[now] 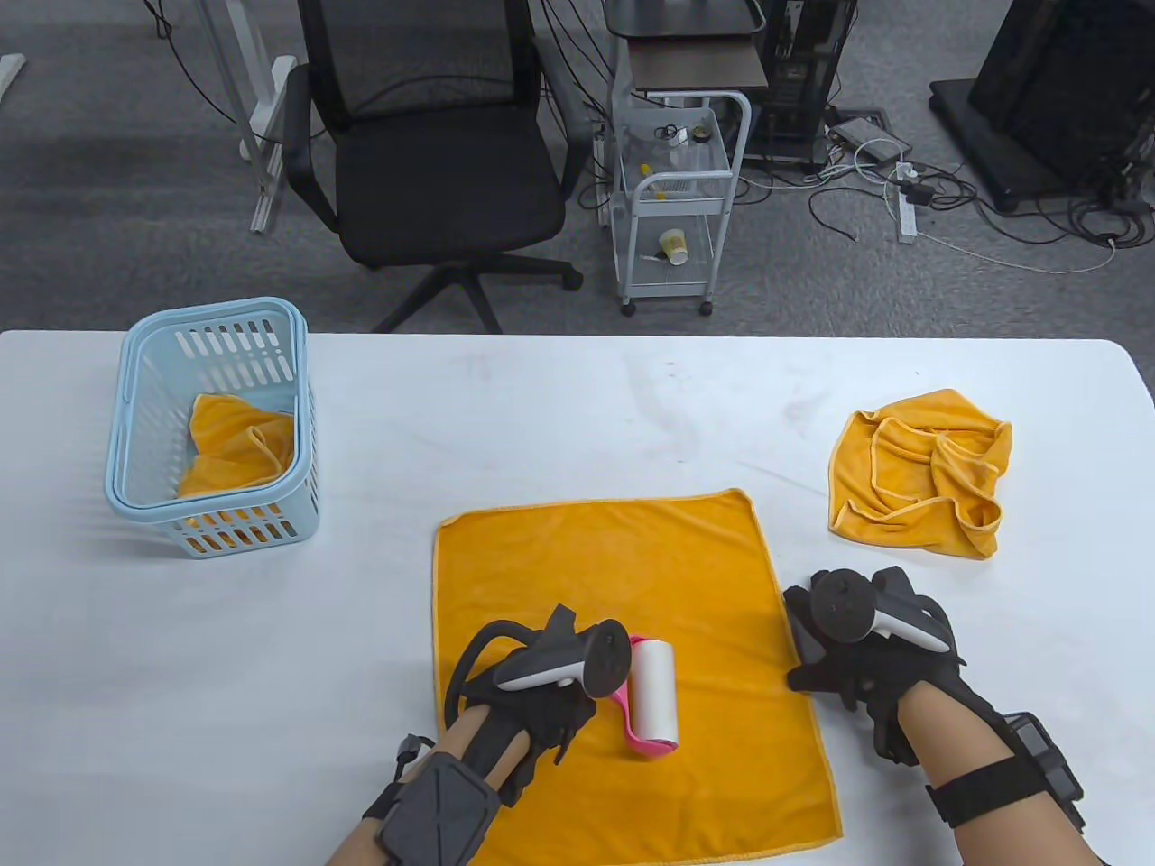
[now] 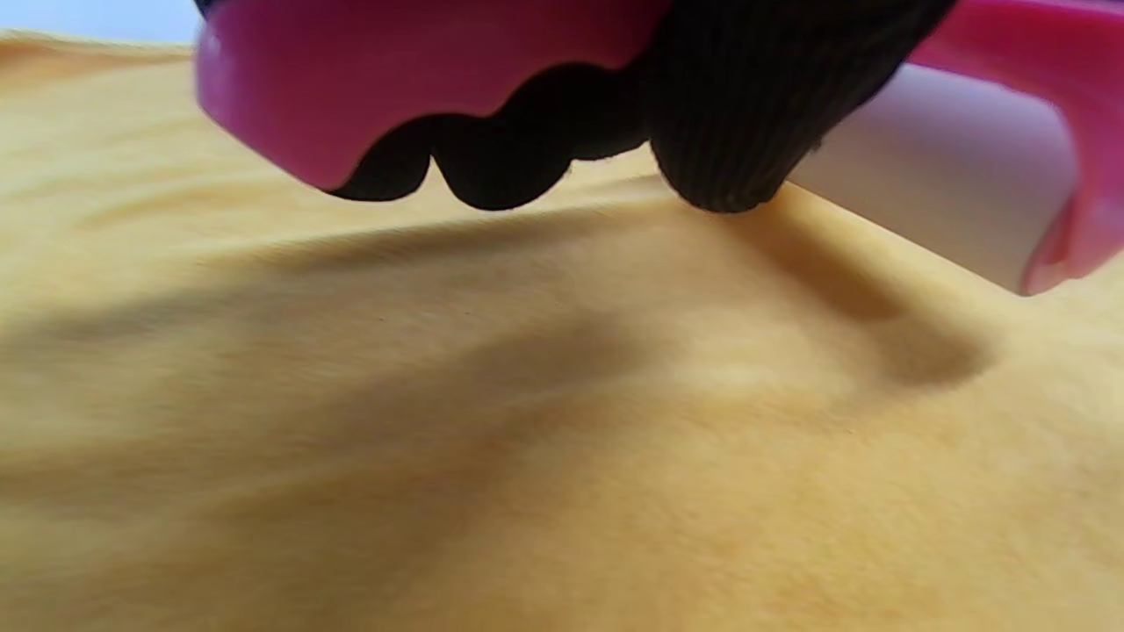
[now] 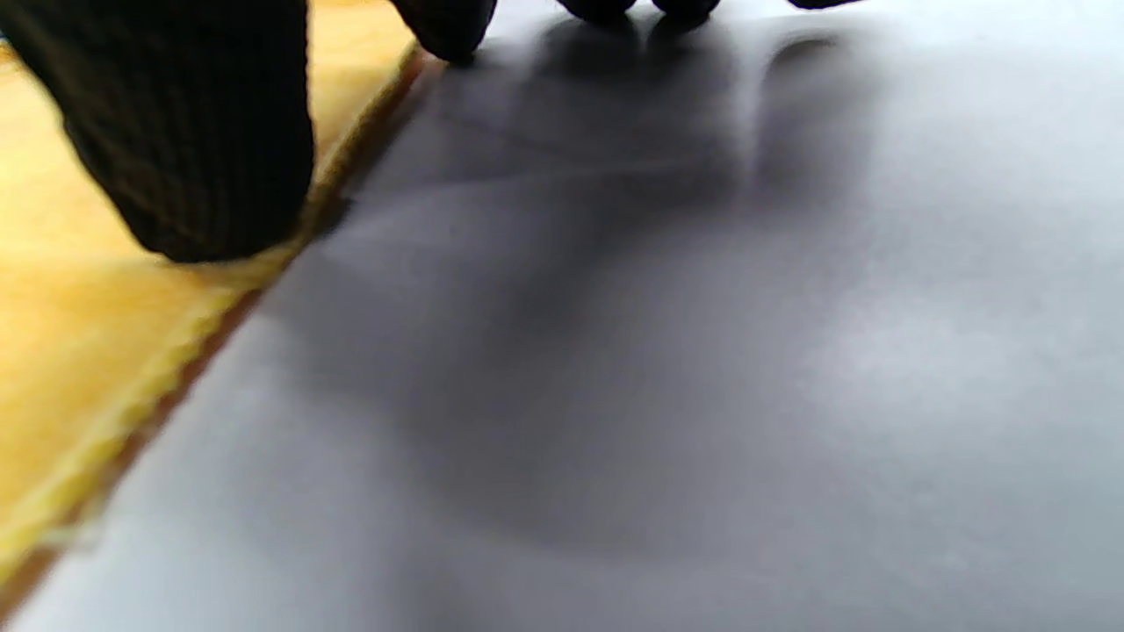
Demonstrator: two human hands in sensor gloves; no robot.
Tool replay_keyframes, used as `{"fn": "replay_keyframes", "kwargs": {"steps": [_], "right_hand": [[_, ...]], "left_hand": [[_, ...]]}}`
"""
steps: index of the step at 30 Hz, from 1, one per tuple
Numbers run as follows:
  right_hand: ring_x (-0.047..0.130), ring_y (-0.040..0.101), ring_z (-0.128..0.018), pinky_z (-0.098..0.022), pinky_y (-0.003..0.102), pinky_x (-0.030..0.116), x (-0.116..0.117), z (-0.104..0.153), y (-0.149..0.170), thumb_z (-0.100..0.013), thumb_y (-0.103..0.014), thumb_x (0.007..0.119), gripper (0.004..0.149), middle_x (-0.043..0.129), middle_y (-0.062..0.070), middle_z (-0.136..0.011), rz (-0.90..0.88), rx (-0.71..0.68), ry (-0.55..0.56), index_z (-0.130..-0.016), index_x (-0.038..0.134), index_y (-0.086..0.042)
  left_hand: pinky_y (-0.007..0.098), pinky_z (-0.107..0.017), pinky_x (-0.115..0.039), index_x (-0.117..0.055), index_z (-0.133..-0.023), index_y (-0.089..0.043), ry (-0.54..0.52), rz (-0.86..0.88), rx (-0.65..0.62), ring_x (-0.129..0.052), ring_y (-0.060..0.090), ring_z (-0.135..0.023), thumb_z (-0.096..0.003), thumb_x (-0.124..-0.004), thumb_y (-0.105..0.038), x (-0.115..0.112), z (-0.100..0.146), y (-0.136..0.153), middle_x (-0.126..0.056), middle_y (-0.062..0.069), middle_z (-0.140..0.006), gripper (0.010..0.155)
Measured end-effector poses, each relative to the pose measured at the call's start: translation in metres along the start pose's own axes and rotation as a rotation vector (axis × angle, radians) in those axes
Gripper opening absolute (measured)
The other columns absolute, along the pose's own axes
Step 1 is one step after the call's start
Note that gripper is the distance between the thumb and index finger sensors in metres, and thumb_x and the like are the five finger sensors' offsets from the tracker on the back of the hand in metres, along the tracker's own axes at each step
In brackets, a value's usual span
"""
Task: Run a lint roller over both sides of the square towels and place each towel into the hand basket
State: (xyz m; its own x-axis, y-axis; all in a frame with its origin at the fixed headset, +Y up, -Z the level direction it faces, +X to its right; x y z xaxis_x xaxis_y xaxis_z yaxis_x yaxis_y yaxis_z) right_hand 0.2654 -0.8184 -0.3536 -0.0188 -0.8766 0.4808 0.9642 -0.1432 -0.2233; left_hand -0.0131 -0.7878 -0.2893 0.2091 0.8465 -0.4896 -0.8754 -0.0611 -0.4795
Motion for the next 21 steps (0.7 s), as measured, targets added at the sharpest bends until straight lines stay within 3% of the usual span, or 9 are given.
{"fn": "replay_keyframes", "kwargs": {"steps": [5, 11, 15, 18, 21], "right_hand": [[0.028, 0.053, -0.105, -0.07, 0.073, 0.041, 0.0, 0.0, 0.0, -0.043, -0.057, 0.088, 0.095, 0.025, 0.022, -0.116, 0.0, 0.001, 0.0, -0.114, 0.036, -0.021], [0.028, 0.053, -0.105, -0.07, 0.073, 0.041, 0.0, 0.0, 0.0, -0.043, -0.057, 0.088, 0.095, 0.026, 0.022, -0.116, 0.001, 0.003, -0.001, -0.114, 0.036, -0.021], [0.028, 0.053, -0.105, -0.069, 0.073, 0.041, 0.0, 0.0, 0.0, -0.043, -0.057, 0.088, 0.095, 0.026, 0.022, -0.116, 0.002, 0.004, -0.001, -0.114, 0.036, -0.021], [0.029, 0.053, -0.105, -0.07, 0.073, 0.041, 0.0, 0.0, 0.0, -0.043, -0.057, 0.088, 0.095, 0.026, 0.022, -0.116, 0.002, 0.005, -0.001, -0.114, 0.036, -0.021], [0.029, 0.053, -0.105, -0.069, 0.073, 0.041, 0.0, 0.0, 0.0, -0.043, -0.057, 0.088, 0.095, 0.026, 0.022, -0.116, 0.001, 0.007, -0.001, -0.114, 0.036, -0.021]], "left_hand": [[0.054, -0.066, -0.077, -0.057, -0.094, -0.036, 0.023, -0.157, 0.083, -0.09, 0.023, -0.076, -0.0499, -0.082, -0.036, -0.011, 0.005, 0.017, -0.074, -0.006, -0.093, 0.051], [0.054, -0.068, -0.076, -0.059, -0.091, -0.039, 0.058, -0.288, 0.302, -0.09, 0.022, -0.078, -0.0508, -0.083, -0.033, -0.022, 0.041, 0.093, -0.076, -0.007, -0.093, 0.047], [0.055, -0.069, -0.075, -0.06, -0.09, -0.039, 0.095, -0.287, 0.414, -0.09, 0.023, -0.08, -0.0511, -0.083, -0.032, -0.03, 0.064, 0.139, -0.076, -0.007, -0.093, 0.046], [0.055, -0.07, -0.074, -0.06, -0.091, -0.04, 0.089, -0.226, 0.398, -0.089, 0.022, -0.08, -0.0512, -0.083, -0.032, -0.028, 0.071, 0.151, -0.075, -0.008, -0.094, 0.046], [0.056, -0.068, -0.074, -0.058, -0.093, -0.039, 0.037, -0.099, 0.321, -0.088, 0.022, -0.078, -0.0509, -0.084, -0.033, -0.015, 0.063, 0.137, -0.074, -0.007, -0.093, 0.05]]}}
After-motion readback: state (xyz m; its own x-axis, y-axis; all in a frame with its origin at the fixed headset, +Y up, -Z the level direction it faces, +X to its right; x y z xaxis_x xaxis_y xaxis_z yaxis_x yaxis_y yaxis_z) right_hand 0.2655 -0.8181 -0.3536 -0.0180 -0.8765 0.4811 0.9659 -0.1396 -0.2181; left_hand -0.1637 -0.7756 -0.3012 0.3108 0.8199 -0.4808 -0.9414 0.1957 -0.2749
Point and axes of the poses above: the tracker on the back of each hand, its own y axis roughly to the little-finger side, its own z axis roughly from the fingertips to the wrist, x = y × z, the point moved 5 cm from there along -z, roughly from the wrist to the fingertips
